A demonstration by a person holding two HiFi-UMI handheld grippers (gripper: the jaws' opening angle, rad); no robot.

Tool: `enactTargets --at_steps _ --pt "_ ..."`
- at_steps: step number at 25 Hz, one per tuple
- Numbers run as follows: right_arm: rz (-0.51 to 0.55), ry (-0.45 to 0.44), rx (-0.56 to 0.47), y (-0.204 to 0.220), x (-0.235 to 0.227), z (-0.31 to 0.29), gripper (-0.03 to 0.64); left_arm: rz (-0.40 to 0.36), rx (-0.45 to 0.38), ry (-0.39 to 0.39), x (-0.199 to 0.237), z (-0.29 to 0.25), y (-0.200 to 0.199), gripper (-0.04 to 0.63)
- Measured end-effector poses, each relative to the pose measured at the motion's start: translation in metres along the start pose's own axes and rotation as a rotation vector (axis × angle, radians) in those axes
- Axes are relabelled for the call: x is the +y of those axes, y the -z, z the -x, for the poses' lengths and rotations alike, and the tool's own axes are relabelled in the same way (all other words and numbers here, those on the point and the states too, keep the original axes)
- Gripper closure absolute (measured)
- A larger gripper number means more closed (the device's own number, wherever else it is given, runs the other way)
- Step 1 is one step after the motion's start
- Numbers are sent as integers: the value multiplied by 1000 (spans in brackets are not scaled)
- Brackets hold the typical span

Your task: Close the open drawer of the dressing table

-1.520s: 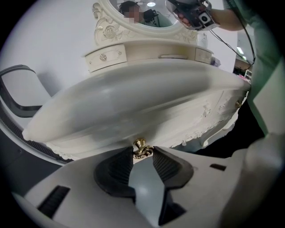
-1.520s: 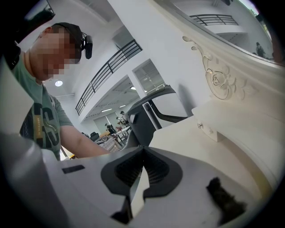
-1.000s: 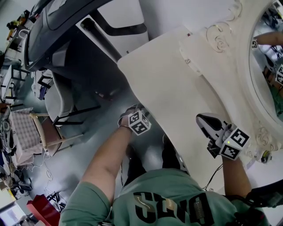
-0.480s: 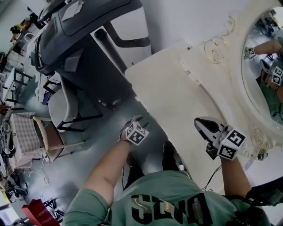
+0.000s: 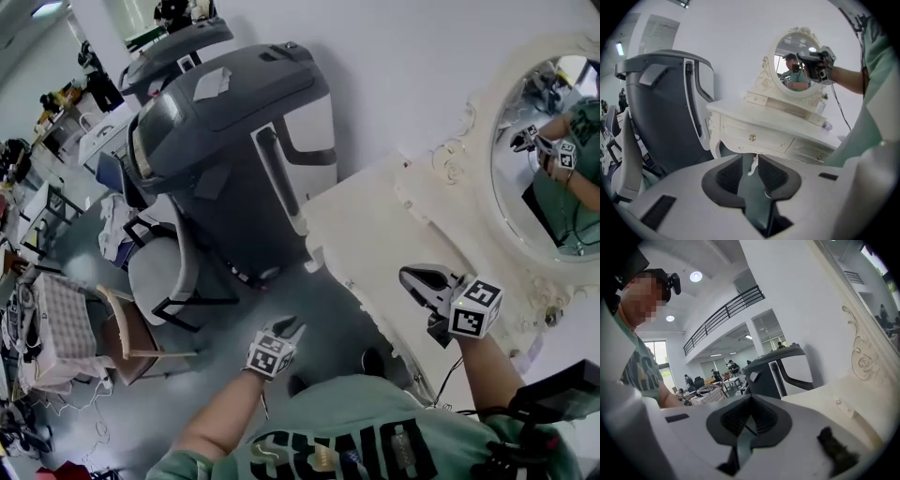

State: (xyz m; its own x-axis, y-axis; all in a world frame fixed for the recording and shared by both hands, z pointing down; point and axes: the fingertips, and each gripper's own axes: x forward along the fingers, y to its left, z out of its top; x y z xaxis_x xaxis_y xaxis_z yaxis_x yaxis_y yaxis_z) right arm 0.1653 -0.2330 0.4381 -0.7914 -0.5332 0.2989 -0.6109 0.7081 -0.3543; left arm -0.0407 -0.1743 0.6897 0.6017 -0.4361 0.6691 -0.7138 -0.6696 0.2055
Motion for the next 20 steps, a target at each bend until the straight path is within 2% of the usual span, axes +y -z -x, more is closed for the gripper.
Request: enactTargets --at_steps 3,6,9,14,20 --pt "3 39 -39 -10 33 -4 606 -36 -76 25 13 50 -16 513" --pt "11 102 -76 -19 54 3 606 -82 -155 49 29 85 -51 542" --pt "12 138 -84 -20 65 23 606 -84 -208 66 23 111 -77 561" --pt "11 220 -137 -28 61 64 606 -63 -275 118 6 122 -114 577" --pt "23 276 -205 -42 39 119 606 -113 -365 171 -38 126 -175 584"
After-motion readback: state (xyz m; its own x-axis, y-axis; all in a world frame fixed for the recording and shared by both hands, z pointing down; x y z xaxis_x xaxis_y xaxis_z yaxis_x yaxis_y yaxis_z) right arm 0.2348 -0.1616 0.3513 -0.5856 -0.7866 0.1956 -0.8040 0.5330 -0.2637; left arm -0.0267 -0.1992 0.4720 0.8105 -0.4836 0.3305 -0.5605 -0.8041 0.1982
